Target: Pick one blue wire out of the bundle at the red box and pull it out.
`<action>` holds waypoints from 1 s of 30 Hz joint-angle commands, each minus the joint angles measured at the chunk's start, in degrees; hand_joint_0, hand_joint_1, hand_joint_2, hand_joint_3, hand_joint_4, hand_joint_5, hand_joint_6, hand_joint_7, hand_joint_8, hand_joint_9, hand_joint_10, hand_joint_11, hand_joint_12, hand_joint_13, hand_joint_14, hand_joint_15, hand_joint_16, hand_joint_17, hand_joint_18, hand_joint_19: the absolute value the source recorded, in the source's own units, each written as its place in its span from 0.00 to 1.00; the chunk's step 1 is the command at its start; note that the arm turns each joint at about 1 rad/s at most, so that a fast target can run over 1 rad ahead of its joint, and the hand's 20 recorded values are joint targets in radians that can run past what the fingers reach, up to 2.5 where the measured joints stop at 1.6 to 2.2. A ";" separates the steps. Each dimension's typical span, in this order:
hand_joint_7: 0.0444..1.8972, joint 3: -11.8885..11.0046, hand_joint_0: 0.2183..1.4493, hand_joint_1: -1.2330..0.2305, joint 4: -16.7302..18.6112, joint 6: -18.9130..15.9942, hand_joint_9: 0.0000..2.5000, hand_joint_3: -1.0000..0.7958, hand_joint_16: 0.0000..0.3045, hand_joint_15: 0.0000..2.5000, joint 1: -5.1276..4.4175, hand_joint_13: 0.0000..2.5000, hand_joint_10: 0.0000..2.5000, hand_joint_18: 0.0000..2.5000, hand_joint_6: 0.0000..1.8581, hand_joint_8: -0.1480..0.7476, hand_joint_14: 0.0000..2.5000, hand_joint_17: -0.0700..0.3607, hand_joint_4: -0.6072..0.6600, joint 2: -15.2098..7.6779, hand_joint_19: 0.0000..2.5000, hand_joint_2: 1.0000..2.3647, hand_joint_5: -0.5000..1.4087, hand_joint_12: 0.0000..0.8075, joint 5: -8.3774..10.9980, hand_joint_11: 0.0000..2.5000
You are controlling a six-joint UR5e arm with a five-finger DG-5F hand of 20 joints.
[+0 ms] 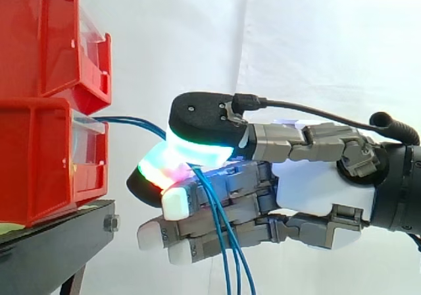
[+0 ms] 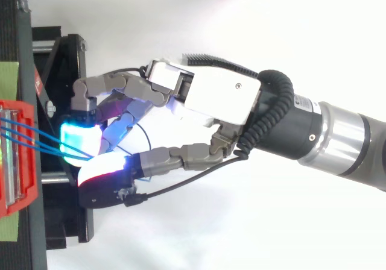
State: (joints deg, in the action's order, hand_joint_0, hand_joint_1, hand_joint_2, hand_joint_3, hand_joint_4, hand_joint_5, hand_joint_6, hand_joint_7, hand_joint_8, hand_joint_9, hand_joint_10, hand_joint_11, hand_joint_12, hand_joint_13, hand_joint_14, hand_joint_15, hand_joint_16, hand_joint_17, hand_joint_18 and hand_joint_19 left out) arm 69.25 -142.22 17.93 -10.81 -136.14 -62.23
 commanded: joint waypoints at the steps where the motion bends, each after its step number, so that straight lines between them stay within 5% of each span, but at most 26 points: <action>1: 0.70 0.00 0.31 0.35 0.10 0.00 0.45 0.46 0.16 0.13 0.00 0.26 0.00 0.19 0.27 0.33 0.01 0.42 0.70 0.00 0.22 0.01 0.25 0.36 0.00 0.12; 8: 0.76 0.00 0.31 0.30 0.10 0.00 0.42 0.44 0.15 0.16 0.09 0.26 0.01 0.18 0.27 0.36 0.01 0.41 0.64 0.00 0.22 0.02 0.23 0.37 0.00 0.23; 13: 0.64 -0.08 0.31 0.23 0.10 0.00 0.42 0.37 0.16 0.16 0.09 0.25 0.01 0.18 0.36 0.38 0.01 0.41 0.66 0.00 0.21 0.01 0.21 0.38 0.00 0.27; 17: 0.65 0.00 0.31 0.21 0.19 0.09 0.44 0.29 0.16 0.16 0.09 0.25 0.01 0.19 0.37 0.37 0.01 0.41 0.66 0.00 0.21 0.00 0.22 0.37 0.00 0.27; 30: 0.83 0.00 0.28 0.39 0.19 0.09 0.48 0.28 0.15 0.16 0.18 0.27 0.01 0.19 0.27 0.32 0.01 0.40 0.60 0.00 0.23 0.00 0.26 0.35 0.00 0.20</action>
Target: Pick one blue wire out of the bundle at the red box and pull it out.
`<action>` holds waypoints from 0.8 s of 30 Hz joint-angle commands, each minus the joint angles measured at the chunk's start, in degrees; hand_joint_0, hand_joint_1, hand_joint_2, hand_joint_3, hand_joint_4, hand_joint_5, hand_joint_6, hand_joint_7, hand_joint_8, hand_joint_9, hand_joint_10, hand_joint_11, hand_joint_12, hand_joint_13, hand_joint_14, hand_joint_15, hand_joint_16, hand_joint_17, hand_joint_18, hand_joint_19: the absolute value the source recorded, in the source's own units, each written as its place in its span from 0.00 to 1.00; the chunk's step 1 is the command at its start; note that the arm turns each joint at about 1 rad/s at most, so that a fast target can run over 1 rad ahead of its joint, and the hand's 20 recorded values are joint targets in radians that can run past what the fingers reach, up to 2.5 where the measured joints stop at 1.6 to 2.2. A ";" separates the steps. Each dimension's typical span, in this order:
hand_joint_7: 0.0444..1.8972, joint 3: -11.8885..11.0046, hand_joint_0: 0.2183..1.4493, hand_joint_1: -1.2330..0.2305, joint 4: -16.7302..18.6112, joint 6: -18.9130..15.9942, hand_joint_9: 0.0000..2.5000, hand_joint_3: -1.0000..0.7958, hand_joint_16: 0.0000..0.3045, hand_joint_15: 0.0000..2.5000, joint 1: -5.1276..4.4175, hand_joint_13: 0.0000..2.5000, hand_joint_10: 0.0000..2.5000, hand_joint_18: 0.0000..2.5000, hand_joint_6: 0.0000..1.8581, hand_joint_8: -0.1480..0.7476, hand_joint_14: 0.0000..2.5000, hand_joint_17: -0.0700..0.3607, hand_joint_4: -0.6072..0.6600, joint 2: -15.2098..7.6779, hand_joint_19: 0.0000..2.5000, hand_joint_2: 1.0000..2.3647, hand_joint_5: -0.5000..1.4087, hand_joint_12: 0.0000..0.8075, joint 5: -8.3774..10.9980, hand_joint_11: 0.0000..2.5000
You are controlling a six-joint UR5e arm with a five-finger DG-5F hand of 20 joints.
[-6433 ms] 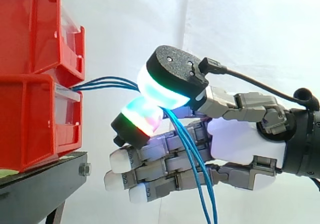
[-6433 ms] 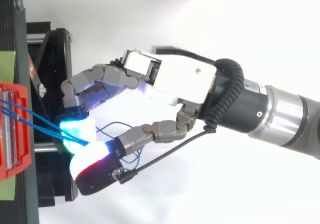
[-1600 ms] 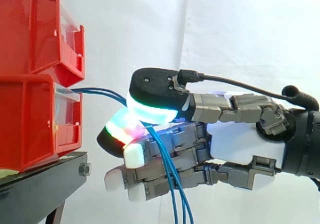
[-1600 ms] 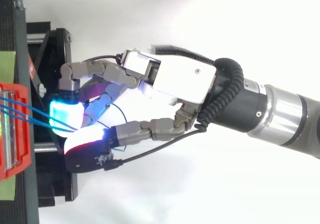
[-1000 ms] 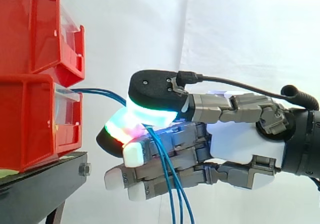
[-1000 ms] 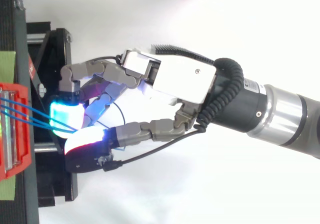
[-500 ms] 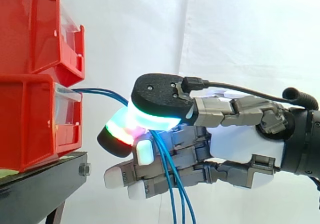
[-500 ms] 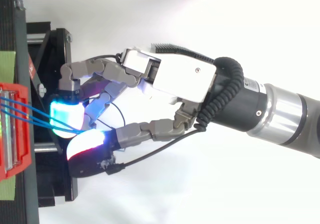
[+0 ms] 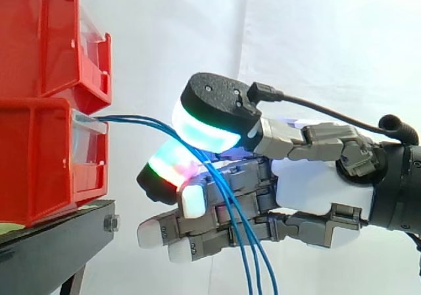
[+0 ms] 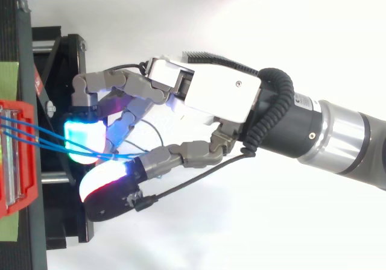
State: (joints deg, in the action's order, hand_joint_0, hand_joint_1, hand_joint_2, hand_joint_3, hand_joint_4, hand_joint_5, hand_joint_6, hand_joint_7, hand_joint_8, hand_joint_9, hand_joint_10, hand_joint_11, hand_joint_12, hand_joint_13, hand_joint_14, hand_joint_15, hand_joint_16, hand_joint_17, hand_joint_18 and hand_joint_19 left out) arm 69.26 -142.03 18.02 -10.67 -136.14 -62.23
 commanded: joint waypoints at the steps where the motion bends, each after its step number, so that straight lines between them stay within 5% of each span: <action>1: 0.82 0.00 0.28 0.42 0.00 0.00 0.48 0.28 0.15 0.16 -0.05 0.27 0.01 0.18 0.27 0.31 0.01 0.40 0.59 0.00 0.23 0.00 0.26 0.35 0.00 0.19; 7: 0.76 0.00 0.29 0.44 0.00 0.08 0.48 0.41 0.15 0.16 -0.05 0.27 0.01 0.18 0.27 0.31 0.01 0.40 0.61 0.00 0.24 0.01 0.26 0.35 0.00 0.18; 12: 0.81 0.00 0.30 0.40 0.00 0.08 0.49 0.47 0.17 0.16 -0.05 0.28 0.01 0.20 0.27 0.37 0.01 0.43 0.61 0.00 0.23 0.01 0.26 0.40 0.00 0.23; 18: 0.75 0.00 0.30 0.35 0.00 0.08 0.47 0.47 0.16 0.17 0.04 0.27 0.01 0.19 0.30 0.38 0.01 0.42 0.62 0.00 0.23 0.01 0.24 0.39 0.00 0.26; 24: 0.64 0.00 0.29 0.24 0.00 0.08 0.45 0.37 0.16 0.17 -0.05 0.26 0.01 0.18 0.38 0.38 0.01 0.41 0.62 0.00 0.22 0.01 0.22 0.38 0.00 0.29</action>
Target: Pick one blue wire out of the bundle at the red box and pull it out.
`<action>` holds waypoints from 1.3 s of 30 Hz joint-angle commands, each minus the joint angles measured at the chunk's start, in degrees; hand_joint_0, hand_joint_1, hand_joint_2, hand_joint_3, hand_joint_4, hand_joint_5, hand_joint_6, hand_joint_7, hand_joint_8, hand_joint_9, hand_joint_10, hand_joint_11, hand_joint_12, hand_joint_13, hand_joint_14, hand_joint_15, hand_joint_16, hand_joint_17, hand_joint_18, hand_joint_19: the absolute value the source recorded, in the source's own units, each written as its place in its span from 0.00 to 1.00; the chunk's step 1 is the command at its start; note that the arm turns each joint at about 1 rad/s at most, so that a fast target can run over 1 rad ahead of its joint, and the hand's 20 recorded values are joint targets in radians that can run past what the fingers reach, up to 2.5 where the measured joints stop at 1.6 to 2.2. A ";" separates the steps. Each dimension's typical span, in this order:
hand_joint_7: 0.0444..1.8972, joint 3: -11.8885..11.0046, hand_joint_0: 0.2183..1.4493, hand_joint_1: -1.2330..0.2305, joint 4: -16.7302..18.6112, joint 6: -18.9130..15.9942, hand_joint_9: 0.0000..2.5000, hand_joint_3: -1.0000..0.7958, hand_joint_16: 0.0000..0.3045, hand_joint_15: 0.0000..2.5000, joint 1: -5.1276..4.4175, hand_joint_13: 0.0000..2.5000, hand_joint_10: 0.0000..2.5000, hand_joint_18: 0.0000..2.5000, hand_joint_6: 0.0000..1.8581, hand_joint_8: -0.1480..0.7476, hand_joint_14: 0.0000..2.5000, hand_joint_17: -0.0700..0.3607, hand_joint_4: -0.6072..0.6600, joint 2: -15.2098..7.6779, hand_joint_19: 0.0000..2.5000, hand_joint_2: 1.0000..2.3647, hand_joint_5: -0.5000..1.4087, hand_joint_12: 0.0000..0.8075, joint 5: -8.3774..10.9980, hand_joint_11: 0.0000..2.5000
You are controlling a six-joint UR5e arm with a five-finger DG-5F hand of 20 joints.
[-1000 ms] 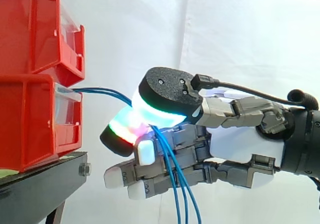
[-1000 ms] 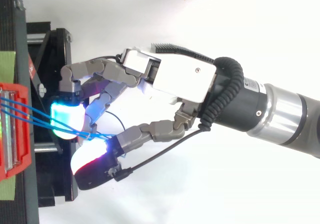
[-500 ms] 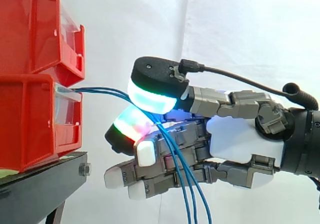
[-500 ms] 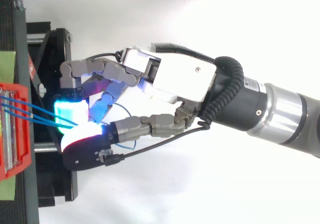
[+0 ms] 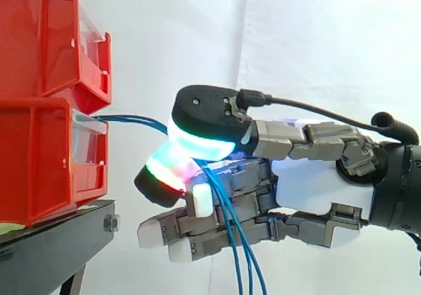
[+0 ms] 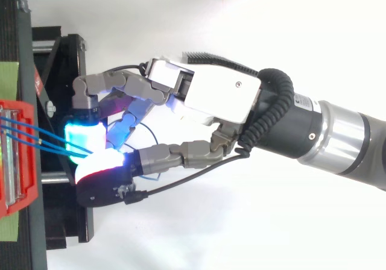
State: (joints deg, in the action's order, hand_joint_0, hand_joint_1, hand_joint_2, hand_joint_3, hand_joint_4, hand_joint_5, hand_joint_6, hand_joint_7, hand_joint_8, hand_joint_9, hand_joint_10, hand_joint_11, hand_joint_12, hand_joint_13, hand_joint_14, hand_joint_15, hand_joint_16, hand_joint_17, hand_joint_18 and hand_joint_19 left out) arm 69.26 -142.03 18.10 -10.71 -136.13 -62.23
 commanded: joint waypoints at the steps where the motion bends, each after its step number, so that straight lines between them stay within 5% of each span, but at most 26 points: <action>1: 0.64 0.00 0.30 0.23 0.00 0.00 0.45 0.35 0.16 0.17 -0.02 0.26 0.01 0.19 0.38 0.37 0.01 0.41 0.61 -0.01 0.22 0.01 0.22 0.38 0.00 0.29; 7: 0.64 0.00 0.30 0.22 0.00 0.00 0.46 0.28 0.15 0.16 0.07 0.26 0.01 0.19 0.39 0.35 0.01 0.40 0.59 -0.01 0.22 0.00 0.23 0.37 0.00 0.28; 14: 0.82 -0.09 0.27 0.39 0.18 0.00 0.49 0.28 0.15 0.16 -0.02 0.26 0.01 0.19 0.28 0.32 0.01 0.41 0.58 0.08 0.23 0.00 0.26 0.36 0.00 0.24; 23: 0.76 0.00 0.30 0.43 0.09 0.00 0.50 0.45 0.16 0.16 -0.02 0.28 0.01 0.20 0.27 0.33 0.01 0.42 0.65 -0.01 0.23 0.01 0.26 0.37 0.00 0.21; 34: 0.79 0.00 0.30 0.30 0.09 0.00 0.45 0.47 0.15 0.17 0.07 0.25 0.01 0.18 0.27 0.36 0.01 0.41 0.64 -0.01 0.22 0.02 0.24 0.37 0.00 0.28; 39: 0.71 -0.09 0.29 0.22 0.09 0.00 0.44 0.40 0.16 0.16 -0.02 0.25 0.01 0.18 0.33 0.37 0.01 0.41 0.65 -0.01 0.21 0.01 0.22 0.38 0.00 0.30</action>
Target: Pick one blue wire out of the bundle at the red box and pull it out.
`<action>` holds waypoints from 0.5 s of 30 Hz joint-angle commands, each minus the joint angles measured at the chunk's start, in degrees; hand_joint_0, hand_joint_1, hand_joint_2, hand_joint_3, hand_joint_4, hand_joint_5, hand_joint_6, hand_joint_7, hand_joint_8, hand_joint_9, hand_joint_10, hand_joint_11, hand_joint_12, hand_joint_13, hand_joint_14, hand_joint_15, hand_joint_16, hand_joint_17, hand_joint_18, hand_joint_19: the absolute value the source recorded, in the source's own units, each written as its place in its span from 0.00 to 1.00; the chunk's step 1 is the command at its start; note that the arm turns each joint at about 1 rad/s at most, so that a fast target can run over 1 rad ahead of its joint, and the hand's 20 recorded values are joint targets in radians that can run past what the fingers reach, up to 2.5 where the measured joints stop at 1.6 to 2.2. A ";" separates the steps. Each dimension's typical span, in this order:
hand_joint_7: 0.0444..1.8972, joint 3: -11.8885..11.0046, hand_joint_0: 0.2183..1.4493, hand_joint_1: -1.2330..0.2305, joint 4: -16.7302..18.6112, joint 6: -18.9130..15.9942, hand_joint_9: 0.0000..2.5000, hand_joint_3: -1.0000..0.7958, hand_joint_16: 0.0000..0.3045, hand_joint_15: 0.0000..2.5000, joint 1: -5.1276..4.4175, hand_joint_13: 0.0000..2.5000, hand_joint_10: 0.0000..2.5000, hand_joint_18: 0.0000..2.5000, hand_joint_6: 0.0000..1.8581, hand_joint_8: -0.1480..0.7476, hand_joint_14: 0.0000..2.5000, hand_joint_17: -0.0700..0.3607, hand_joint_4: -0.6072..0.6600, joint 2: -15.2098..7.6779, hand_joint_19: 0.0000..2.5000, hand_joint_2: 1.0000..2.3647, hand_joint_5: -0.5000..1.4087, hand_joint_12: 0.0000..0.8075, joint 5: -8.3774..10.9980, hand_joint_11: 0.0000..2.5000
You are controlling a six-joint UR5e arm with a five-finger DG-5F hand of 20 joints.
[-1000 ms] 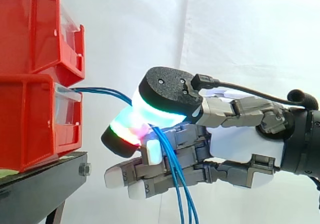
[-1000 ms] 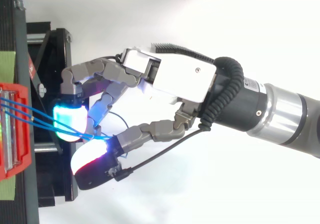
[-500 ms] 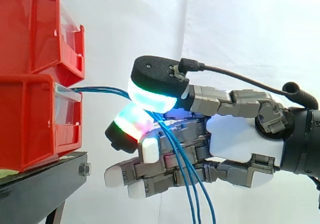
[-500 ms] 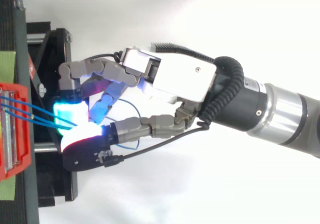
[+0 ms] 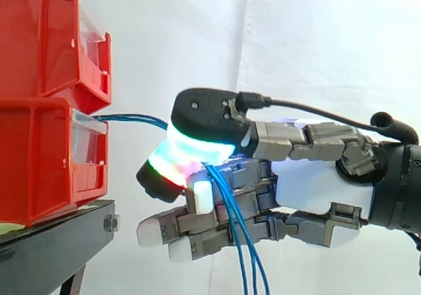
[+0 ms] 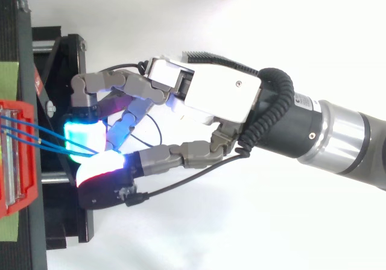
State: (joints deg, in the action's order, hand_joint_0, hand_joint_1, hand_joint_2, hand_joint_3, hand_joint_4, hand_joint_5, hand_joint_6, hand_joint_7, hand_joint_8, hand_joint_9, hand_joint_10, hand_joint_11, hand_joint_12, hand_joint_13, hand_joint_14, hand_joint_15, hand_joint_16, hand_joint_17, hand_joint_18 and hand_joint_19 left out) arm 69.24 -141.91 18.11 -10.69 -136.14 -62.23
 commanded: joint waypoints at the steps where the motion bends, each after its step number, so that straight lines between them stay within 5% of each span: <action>1: 0.70 0.02 0.30 0.21 -0.03 0.00 0.44 0.39 0.16 0.16 -0.03 0.25 0.01 0.18 0.34 0.37 0.01 0.41 0.66 -0.01 0.21 0.01 0.22 0.38 0.00 0.29; 4: 0.71 -0.07 0.32 0.23 -0.03 0.00 0.44 0.36 0.15 0.16 -0.03 0.25 0.01 0.19 0.35 0.35 0.01 0.41 0.65 -0.01 0.21 0.01 0.22 0.37 0.00 0.30; 9: 0.83 0.02 0.30 0.45 -0.03 0.00 0.47 0.33 0.15 0.16 -0.03 0.25 0.01 0.18 0.28 0.32 0.01 0.40 0.63 -0.01 0.23 0.01 0.26 0.35 0.00 0.23; 15: 0.78 0.02 0.28 0.57 -0.03 0.00 0.47 0.33 0.16 0.16 -0.03 0.26 0.01 0.18 0.27 0.32 0.01 0.41 0.63 -0.01 0.24 0.01 0.26 0.36 0.00 0.19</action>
State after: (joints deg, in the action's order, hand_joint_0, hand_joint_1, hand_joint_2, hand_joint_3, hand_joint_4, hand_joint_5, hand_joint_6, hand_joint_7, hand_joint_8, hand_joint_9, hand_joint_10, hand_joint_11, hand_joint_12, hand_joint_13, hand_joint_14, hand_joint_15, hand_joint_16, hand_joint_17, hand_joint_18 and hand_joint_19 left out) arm 69.25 -141.93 18.11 -10.68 -136.14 -62.24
